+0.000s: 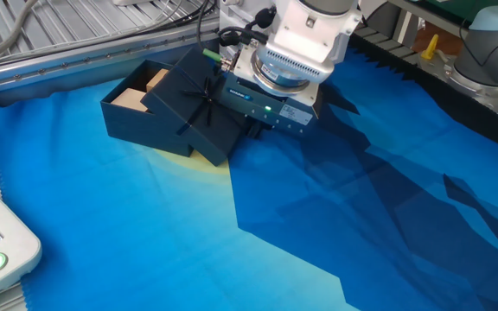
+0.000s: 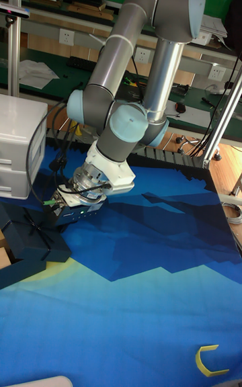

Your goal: Slide the outer casing onto the gift box

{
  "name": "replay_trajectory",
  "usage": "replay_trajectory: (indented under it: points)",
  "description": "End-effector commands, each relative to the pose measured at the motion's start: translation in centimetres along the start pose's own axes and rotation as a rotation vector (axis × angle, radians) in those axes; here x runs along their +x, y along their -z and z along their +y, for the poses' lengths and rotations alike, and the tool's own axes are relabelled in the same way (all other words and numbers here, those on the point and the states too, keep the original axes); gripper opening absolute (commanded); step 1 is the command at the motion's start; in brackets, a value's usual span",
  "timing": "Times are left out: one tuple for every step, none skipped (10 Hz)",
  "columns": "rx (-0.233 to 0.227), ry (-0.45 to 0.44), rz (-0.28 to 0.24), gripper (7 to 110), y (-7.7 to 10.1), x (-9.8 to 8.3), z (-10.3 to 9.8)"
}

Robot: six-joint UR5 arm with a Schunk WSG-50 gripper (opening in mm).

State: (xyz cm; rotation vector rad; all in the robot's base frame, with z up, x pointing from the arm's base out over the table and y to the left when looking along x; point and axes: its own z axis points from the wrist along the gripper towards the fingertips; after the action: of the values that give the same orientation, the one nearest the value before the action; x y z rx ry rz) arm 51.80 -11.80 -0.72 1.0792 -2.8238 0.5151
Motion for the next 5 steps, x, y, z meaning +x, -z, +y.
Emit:
replay_trajectory:
  points:
    - [0.013, -0.029, 0.013, 7, -0.09, 0.39, -0.57]
    - [0.013, -0.04, 0.012, 7, 0.01, 0.41, -0.56]
    - [0.014, -0.057, 0.015, 7, 0.15, 0.42, -0.56]
    - [-0.003, -0.105, 0.024, 7, 0.36, 0.51, -0.05]
    - [-0.012, -0.138, 0.026, 7, 0.66, 0.51, 0.26]
